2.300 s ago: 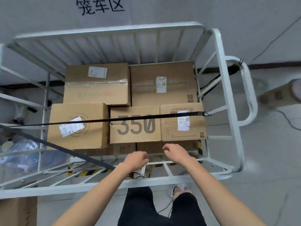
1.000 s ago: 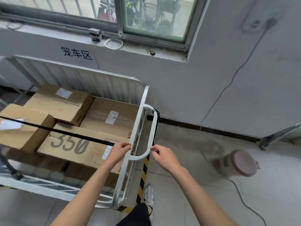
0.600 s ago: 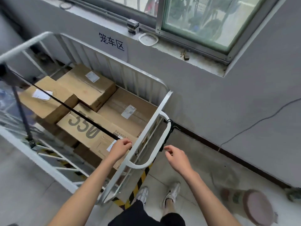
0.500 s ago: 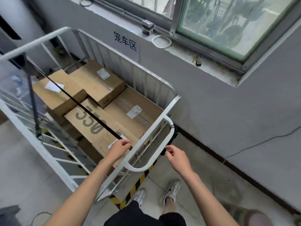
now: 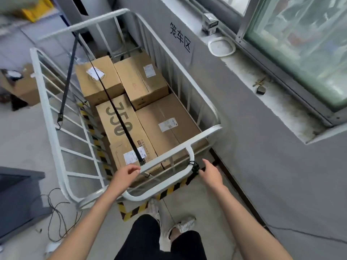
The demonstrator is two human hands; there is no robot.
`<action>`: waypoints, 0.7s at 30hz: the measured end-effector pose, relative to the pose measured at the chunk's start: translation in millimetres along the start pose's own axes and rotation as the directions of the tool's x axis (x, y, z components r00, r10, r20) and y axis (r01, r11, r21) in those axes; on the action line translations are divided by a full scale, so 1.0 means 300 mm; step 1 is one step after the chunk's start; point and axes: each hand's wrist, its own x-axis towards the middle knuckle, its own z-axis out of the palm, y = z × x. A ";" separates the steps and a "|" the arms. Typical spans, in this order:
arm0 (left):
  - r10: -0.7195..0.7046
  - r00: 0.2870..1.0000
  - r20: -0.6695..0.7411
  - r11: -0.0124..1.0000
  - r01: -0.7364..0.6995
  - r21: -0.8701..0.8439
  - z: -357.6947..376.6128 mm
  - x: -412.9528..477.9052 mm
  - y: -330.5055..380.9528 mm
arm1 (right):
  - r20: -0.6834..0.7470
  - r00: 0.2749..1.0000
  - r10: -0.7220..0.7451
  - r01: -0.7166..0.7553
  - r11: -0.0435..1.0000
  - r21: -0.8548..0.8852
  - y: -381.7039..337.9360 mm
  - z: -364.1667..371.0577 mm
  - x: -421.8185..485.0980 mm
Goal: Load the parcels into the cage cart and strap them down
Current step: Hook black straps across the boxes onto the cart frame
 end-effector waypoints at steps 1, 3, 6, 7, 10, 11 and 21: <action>-0.005 1.000 -0.010 1.000 0.005 -0.013 0.007 0.002 0.007 | 0.035 0.999 -0.013 0.014 1.000 -0.027 0.001 0.005 0.024; -0.023 0.999 -0.035 0.999 0.021 -0.046 0.007 0.018 0.024 | 0.078 0.996 -0.036 0.041 0.997 -0.071 0.000 0.024 0.072; -0.028 0.996 -0.079 0.997 0.023 -0.069 -0.021 0.063 0.030 | 0.087 0.994 -0.067 0.077 0.991 -0.110 -0.001 0.055 0.118; -0.030 0.996 -0.088 0.997 0.024 -0.074 -0.036 0.082 0.030 | 0.080 0.993 -0.088 0.097 0.988 -0.122 0.001 0.060 0.125; -0.046 0.995 -0.092 0.997 0.039 -0.068 -0.085 0.154 0.024 | 0.018 0.991 -0.130 0.131 0.983 -0.126 0.000 0.042 0.115; -0.056 0.995 -0.084 0.997 0.052 -0.055 -0.102 0.184 0.021 | -0.016 0.992 -0.126 0.123 0.987 -0.106 -0.009 0.020 0.101; -0.017 0.996 0.088 1.000 0.017 -0.004 -0.197 0.573 0.062 | -0.303 0.892 -0.337 0.336 0.940 -0.058 -0.488 -0.371 0.039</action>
